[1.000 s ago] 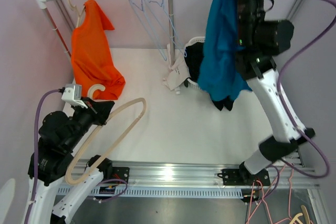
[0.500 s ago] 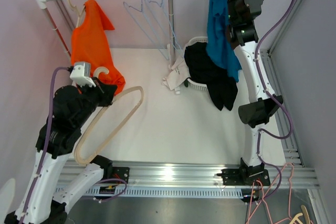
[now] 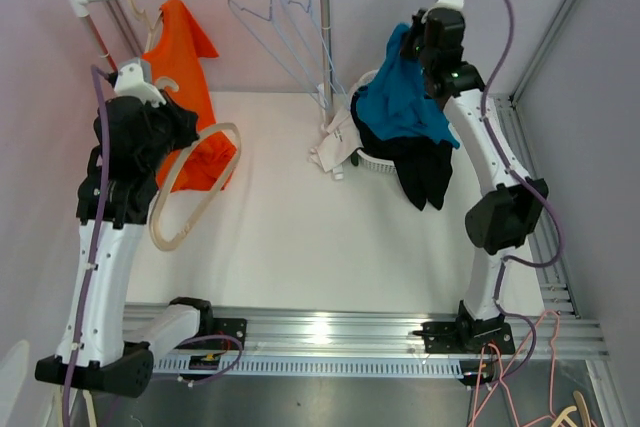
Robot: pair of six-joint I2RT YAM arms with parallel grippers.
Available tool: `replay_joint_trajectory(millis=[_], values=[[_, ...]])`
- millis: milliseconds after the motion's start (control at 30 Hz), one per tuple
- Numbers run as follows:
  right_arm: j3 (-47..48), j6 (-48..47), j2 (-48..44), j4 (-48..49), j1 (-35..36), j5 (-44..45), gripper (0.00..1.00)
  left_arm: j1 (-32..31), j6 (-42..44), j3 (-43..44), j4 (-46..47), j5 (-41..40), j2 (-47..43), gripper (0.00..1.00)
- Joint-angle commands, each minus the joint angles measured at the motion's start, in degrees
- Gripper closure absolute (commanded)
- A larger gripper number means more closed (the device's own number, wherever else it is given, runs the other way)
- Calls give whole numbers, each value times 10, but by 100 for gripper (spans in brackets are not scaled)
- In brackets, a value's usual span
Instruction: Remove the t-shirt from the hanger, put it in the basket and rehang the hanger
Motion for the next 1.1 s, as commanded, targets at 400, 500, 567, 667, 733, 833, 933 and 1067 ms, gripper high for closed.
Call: replay_joint_trajectory(millis=[400, 500, 567, 667, 733, 833, 933, 1067], values=[[-124, 61, 232, -308, -46, -130, 100, 20, 28, 208, 127, -49, 186, 100], [-138, 55, 195, -305, -52, -108, 100, 28, 33, 246, 134, -40, 226, 99], [-140, 51, 149, -306, -55, -103, 98, 28, 36, 267, 138, -42, 256, 100], [-121, 44, 101, -321, -57, -68, 89, 28, 42, 290, 144, -47, 282, 99], [-104, 38, 87, -333, -57, -57, 70, 28, 50, 312, 145, -49, 293, 99], [-69, 37, 70, -342, -58, -44, 63, 28, 65, 338, 145, -59, 312, 99], [-32, 34, 64, -354, -58, -42, 61, 28, 73, 353, 147, -62, 322, 99], [8, 33, 60, -382, -57, -42, 46, 28, 94, 345, 168, -73, 321, 99]])
